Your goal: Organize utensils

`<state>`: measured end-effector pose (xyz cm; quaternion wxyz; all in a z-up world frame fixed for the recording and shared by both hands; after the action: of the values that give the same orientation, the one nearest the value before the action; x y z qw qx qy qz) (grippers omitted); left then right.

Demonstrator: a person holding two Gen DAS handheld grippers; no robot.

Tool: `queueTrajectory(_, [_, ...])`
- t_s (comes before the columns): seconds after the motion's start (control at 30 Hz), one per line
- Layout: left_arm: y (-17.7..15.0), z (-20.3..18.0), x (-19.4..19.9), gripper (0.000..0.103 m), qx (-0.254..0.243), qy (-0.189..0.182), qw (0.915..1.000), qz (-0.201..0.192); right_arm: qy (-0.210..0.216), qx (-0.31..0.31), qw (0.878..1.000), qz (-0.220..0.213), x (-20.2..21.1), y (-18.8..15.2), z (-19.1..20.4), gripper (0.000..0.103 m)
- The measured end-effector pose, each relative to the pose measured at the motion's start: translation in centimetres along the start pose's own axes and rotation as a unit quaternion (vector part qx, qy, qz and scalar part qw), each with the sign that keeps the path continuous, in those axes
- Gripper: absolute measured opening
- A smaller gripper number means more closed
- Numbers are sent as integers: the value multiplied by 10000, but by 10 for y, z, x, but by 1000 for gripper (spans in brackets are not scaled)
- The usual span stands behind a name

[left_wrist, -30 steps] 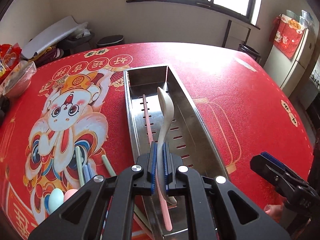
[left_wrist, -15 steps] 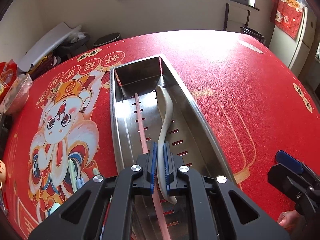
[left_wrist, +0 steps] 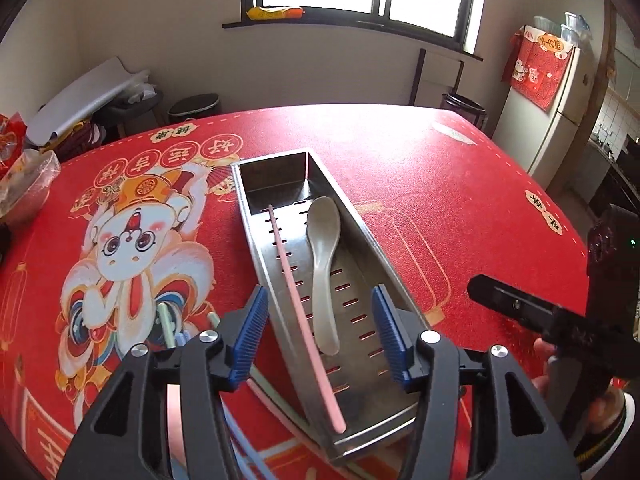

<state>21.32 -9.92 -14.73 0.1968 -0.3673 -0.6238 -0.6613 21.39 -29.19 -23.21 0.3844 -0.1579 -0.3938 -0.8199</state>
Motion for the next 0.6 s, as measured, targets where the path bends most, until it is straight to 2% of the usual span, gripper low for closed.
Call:
queueTrajectory(0.07, [-7,12,16,70,-42,116,9999,-103,8,-51,10000,-26,1,0,-1,89])
queueTrajectory(0.13, [-16,26,30,88,-85,265,9994,-215,10,-64,10000,-56,1,1,0,89])
queueTrajectory(0.3, [-45,70,59,95,-16,532,9983,-221,-6,33,9999,-142,4,-2,6,89])
queueTrajectory(0.4, [-65,99,75,96,135,665,9974,-222,-100,68,9992,-382,9,-1,9,89])
queueTrajectory(0.5, [-85,125,87,96,292,729,9968,-152,-153,151,9976,-665,18,2,15,89])
queueTrajectory(0.6, [-102,140,95,96,387,684,9968,-156,-302,380,9971,-594,23,-2,25,89])
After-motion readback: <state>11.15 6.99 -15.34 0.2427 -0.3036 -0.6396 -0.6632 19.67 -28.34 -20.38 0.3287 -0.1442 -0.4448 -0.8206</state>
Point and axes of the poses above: each gripper's, at about its wrist camera, not at the fingertips, and x roughly against the way its jaws point, z to its left, y to its top, the point moved 6 cm from there along -x, roughly the way its jaws point
